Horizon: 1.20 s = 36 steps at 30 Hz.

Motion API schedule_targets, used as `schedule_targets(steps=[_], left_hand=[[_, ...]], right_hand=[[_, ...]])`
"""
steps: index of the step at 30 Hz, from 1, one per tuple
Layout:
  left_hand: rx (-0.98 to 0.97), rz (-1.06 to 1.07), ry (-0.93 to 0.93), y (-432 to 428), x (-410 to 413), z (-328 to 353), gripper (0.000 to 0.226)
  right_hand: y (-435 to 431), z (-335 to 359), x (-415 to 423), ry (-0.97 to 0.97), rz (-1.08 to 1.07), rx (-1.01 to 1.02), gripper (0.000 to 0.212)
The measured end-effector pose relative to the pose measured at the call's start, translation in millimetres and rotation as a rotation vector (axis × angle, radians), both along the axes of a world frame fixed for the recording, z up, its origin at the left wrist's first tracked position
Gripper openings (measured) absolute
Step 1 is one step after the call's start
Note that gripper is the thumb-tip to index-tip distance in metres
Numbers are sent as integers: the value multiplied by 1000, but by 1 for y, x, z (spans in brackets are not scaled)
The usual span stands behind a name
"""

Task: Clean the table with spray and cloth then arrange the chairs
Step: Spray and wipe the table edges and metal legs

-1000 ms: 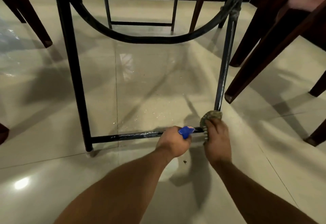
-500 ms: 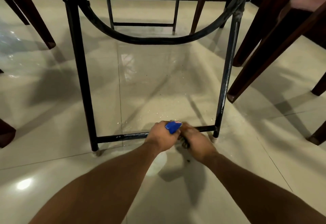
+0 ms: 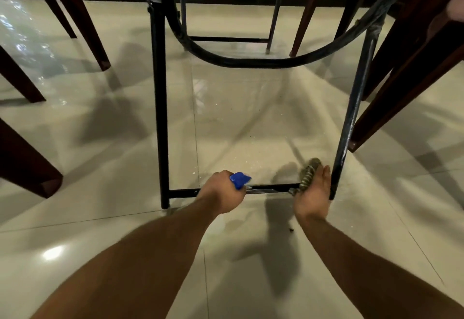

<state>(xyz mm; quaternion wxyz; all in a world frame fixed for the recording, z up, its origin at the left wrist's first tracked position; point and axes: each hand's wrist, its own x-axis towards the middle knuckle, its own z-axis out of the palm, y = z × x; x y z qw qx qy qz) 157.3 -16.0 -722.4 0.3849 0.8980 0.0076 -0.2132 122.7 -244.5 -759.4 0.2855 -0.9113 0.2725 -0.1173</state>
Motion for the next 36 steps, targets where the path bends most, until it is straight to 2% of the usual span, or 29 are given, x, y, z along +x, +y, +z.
schedule_targets(steps=[2,6,7,8,10,11,12,14,15,16,19,20,21,23,25,27,29,30,32,34,36], left_hand=[[4,20,-31,11,4,5,25],[-11,84,-56,45,5,10,19],[-5,87,-56,53,5,11,19],[-1,91,-52,63,4,11,20],[-1,106,-30,80,1,11,21],[3,106,-21,83,1,10,22],[16,100,-25,93,0,9,22],[31,71,-36,105,-2,5,22],[30,67,-33,111,-4,4,21],[16,72,-26,116,-5,3,21],[-17,120,-17,129,-8,5,24],[-23,129,-25,133,-7,8,25],[-29,130,-40,134,-6,9,23],[-50,141,-76,137,-3,14,17],[-89,190,-93,139,-1,18,13],[-151,258,-85,139,0,24,15],[-187,310,-89,143,5,30,18],[-193,328,-95,146,7,31,18],[-195,347,-98,149,12,31,18],[-179,344,-101,147,13,28,18],[-162,323,-79,141,12,26,19]], right_hand=[[33,-14,-12,110,182,-155,82],[93,-18,-39,194,855,-283,83],[90,-15,-36,175,890,-289,83],[87,-15,-33,180,803,-275,84],[91,-15,-33,190,467,-279,88],[98,-15,-34,196,435,-294,90],[114,-12,-34,192,535,-291,91],[140,3,-30,229,867,-243,92],[145,11,-23,274,952,-239,91],[146,14,-14,296,919,-268,88],[149,10,-15,339,465,-364,77],[162,9,-21,368,442,-371,75],[176,6,-27,405,510,-394,75],[205,5,-31,408,805,-401,77],[218,6,-22,382,986,-555,81],[215,7,-14,451,817,-673,85],[212,7,-13,496,596,-612,85],[217,6,-16,484,599,-594,82],[235,2,-25,410,807,-615,76],[250,0,-38,334,1050,-538,73],[250,8,-49,260,1170,-528,77]])
